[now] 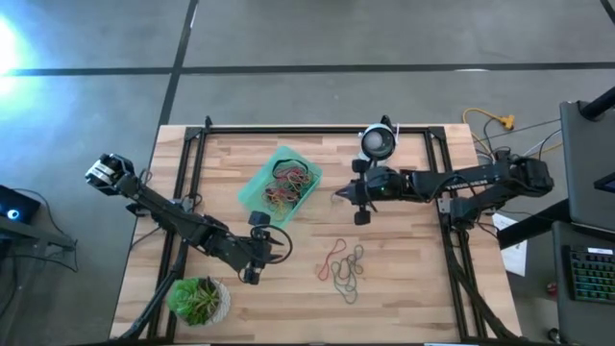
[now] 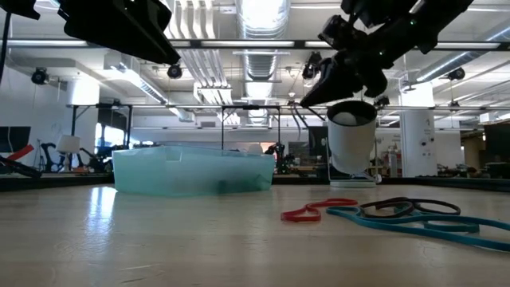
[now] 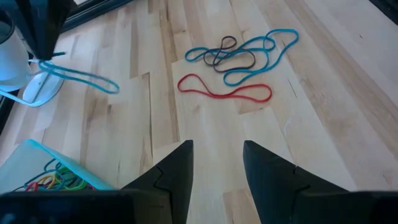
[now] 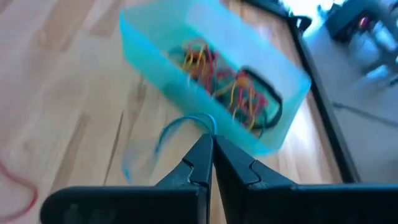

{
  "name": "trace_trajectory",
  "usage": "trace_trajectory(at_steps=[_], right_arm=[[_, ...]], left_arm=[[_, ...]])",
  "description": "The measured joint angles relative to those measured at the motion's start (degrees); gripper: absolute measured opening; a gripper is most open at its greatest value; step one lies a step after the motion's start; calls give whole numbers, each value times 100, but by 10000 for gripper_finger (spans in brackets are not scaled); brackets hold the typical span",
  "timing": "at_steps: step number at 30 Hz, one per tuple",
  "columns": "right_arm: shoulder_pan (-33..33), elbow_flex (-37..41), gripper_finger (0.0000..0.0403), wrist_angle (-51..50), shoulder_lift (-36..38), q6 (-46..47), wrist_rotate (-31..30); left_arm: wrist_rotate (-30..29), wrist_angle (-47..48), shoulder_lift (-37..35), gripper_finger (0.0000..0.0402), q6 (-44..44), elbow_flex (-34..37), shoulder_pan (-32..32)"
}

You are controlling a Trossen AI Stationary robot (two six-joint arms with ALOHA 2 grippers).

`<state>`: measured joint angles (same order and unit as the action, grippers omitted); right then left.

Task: Pick and place rubber bands into bin
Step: Put the blue rubber band into the green bin

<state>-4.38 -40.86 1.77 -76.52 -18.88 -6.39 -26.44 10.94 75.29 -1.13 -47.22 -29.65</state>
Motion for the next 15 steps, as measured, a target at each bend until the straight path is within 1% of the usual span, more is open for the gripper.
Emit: trace_trajectory(at_steps=[10,15], right_arm=[[0,-4,9,1425,-169,-541,22],[-21,-7,9,2232,-411,-805,26]], left_arm=[[-1,-7,0,125,1,0,0],[-2,-6,0,125,2,0,0]])
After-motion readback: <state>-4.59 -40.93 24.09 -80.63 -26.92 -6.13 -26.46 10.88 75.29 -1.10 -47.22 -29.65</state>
